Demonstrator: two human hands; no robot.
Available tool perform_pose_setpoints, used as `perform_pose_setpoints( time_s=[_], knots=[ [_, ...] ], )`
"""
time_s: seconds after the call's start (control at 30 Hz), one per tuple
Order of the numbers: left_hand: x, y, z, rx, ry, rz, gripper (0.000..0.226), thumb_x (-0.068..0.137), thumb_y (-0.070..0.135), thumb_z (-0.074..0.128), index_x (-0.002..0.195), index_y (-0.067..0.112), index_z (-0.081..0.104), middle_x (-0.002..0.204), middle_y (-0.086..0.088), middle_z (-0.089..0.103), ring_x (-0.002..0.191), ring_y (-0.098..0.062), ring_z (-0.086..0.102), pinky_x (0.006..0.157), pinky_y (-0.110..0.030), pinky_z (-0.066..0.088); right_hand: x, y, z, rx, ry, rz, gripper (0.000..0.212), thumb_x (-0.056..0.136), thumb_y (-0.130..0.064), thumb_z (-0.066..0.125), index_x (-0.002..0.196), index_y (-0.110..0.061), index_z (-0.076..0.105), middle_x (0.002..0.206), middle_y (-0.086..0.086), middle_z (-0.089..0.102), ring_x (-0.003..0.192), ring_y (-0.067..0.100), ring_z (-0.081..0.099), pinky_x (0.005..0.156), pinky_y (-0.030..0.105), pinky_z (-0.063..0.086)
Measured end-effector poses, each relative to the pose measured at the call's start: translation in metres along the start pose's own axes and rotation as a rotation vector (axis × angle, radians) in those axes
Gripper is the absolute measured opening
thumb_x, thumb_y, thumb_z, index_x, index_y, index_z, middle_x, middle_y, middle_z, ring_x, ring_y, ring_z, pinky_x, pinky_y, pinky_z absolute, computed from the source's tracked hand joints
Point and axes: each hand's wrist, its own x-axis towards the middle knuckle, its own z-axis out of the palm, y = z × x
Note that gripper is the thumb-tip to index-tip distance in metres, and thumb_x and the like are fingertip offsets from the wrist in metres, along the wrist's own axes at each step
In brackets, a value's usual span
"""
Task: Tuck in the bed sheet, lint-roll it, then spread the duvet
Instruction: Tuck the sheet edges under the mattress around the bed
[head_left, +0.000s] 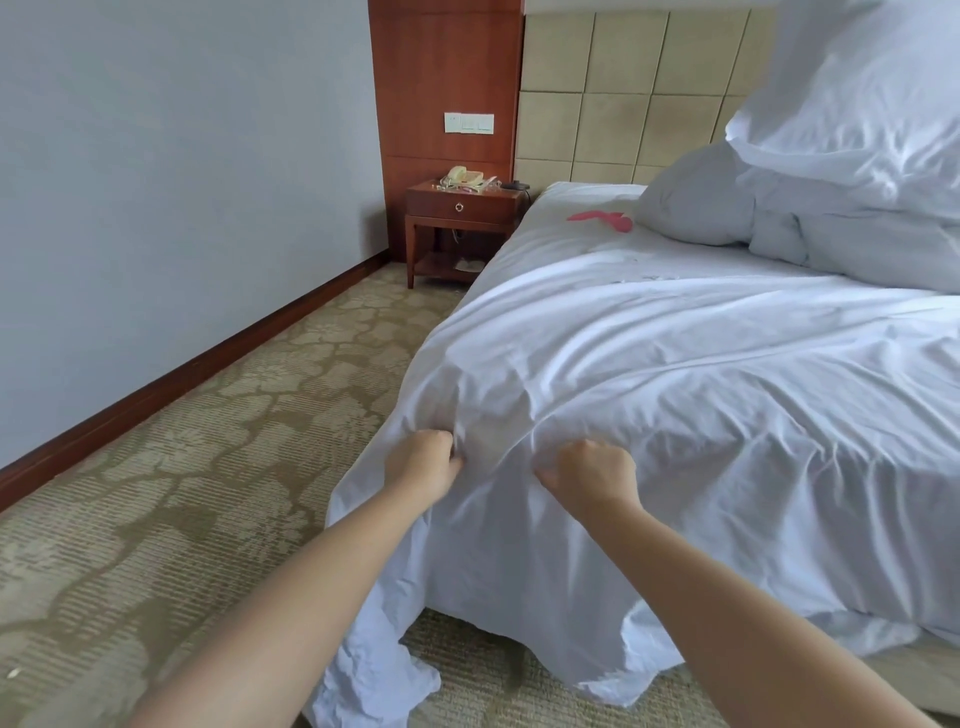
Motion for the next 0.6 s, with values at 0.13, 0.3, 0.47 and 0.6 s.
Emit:
perform_pose_setpoints(
  time_s=[0.13, 0.3, 0.47, 0.6],
  knots=[
    [-0.002, 0.003, -0.005, -0.003, -0.028, 0.022, 0.026, 0.088, 0.013, 0.045, 0.062, 0.016, 0.040, 0.066, 0.000, 0.046, 0.064, -0.023, 0.049, 0.047, -0.027, 0.027, 0.001, -0.010, 0.006, 0.173, -0.049, 0.132, 0.041, 0.092, -0.048, 0.047, 0.098, -0.015, 0.069, 0.097, 0.003, 0.069, 0.093, 0.026, 0.066, 0.063, 0.027, 0.040],
    [-0.008, -0.010, -0.010, -0.030, -0.032, 0.048, 0.034, 0.086, 0.025, 0.055, 0.060, 0.017, 0.034, 0.062, 0.002, 0.043, 0.055, -0.016, 0.041, 0.048, -0.026, 0.026, 0.008, -0.020, 0.007, 0.241, -0.040, 0.166, 0.027, 0.095, -0.024, 0.045, 0.100, -0.009, 0.068, 0.103, 0.008, 0.068, 0.096, 0.030, 0.064, 0.066, 0.028, 0.041],
    [-0.020, -0.018, -0.012, -0.031, 0.031, 0.045, 0.032, 0.085, 0.026, 0.053, 0.063, 0.015, 0.032, 0.065, 0.000, 0.041, 0.057, -0.020, 0.038, 0.050, -0.028, 0.023, -0.004, -0.029, 0.002, 0.254, -0.101, 0.089, 0.027, 0.090, -0.012, 0.044, 0.105, -0.005, 0.065, 0.108, 0.014, 0.066, 0.102, 0.033, 0.062, 0.077, 0.031, 0.045],
    [-0.023, -0.012, -0.016, -0.016, 0.038, 0.062, 0.031, 0.085, 0.024, 0.050, 0.064, 0.015, 0.030, 0.063, 0.001, 0.038, 0.055, -0.018, 0.034, 0.049, -0.028, 0.021, -0.020, -0.021, 0.004, 0.229, -0.070, 0.097, 0.035, 0.096, -0.036, 0.043, 0.096, -0.009, 0.065, 0.101, 0.010, 0.067, 0.095, 0.031, 0.063, 0.069, 0.031, 0.042]
  ],
)
